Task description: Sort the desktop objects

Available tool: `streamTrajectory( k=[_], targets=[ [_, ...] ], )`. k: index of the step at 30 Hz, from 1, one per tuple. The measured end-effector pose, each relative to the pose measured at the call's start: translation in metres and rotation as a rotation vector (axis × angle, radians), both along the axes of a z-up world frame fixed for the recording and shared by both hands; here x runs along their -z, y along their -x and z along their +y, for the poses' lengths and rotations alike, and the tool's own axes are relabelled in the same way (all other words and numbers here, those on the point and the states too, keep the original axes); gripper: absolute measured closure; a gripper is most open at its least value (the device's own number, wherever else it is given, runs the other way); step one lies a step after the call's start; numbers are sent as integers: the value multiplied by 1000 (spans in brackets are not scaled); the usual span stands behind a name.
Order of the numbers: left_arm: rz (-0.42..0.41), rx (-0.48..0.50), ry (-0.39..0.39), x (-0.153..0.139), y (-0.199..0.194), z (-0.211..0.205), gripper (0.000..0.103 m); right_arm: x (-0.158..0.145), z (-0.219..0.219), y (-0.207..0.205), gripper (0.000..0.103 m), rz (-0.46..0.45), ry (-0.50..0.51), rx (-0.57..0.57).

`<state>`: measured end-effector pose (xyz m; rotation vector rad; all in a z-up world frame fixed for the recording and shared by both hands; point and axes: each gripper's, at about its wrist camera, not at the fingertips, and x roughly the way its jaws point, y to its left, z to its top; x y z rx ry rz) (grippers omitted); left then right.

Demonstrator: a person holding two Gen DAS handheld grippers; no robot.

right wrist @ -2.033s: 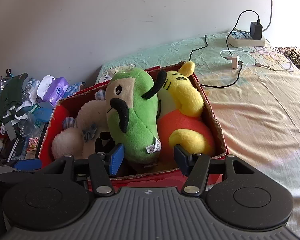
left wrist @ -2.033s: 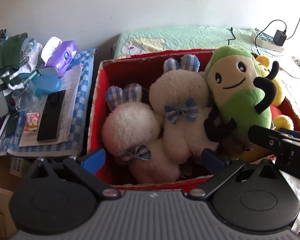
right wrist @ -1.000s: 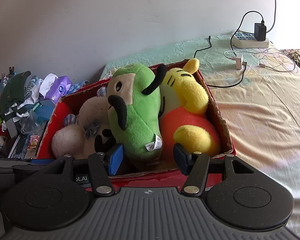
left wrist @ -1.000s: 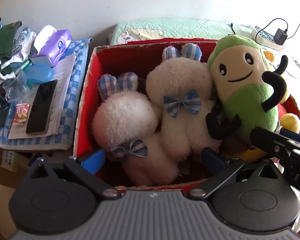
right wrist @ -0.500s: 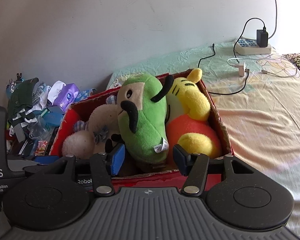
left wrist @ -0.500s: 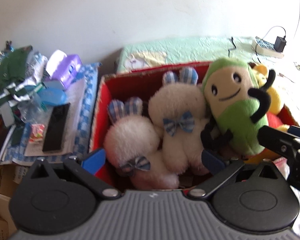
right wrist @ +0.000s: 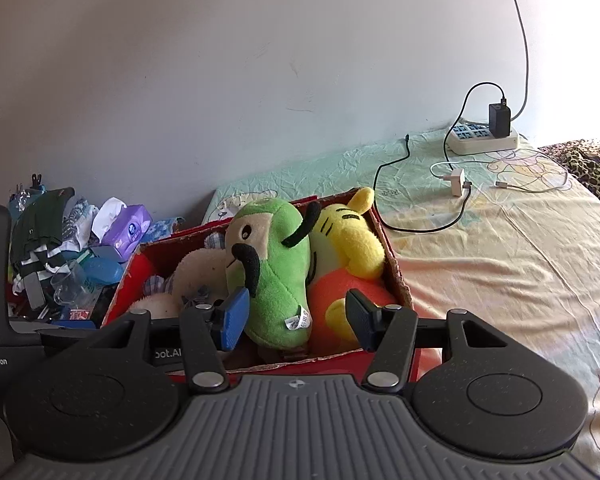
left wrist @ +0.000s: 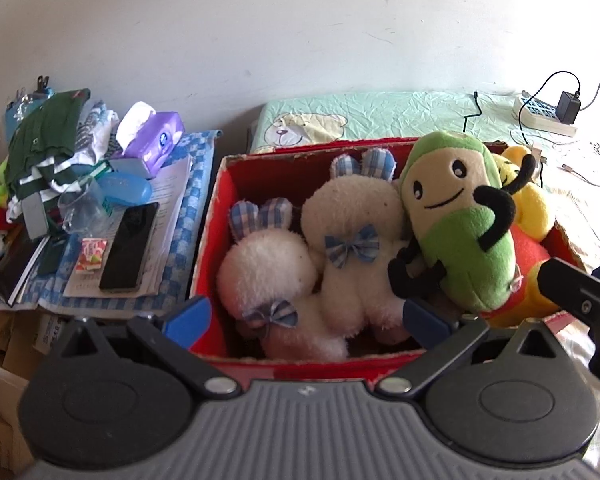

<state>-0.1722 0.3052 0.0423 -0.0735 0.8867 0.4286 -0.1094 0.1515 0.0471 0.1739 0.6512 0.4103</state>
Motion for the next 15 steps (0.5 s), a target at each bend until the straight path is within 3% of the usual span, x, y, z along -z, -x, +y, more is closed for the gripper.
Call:
streamTrajectory(
  k=[15],
  targets=[
    [28,-132,42,8,18,-36,1,6,-25,5,45,55,41,-98]
  ],
)
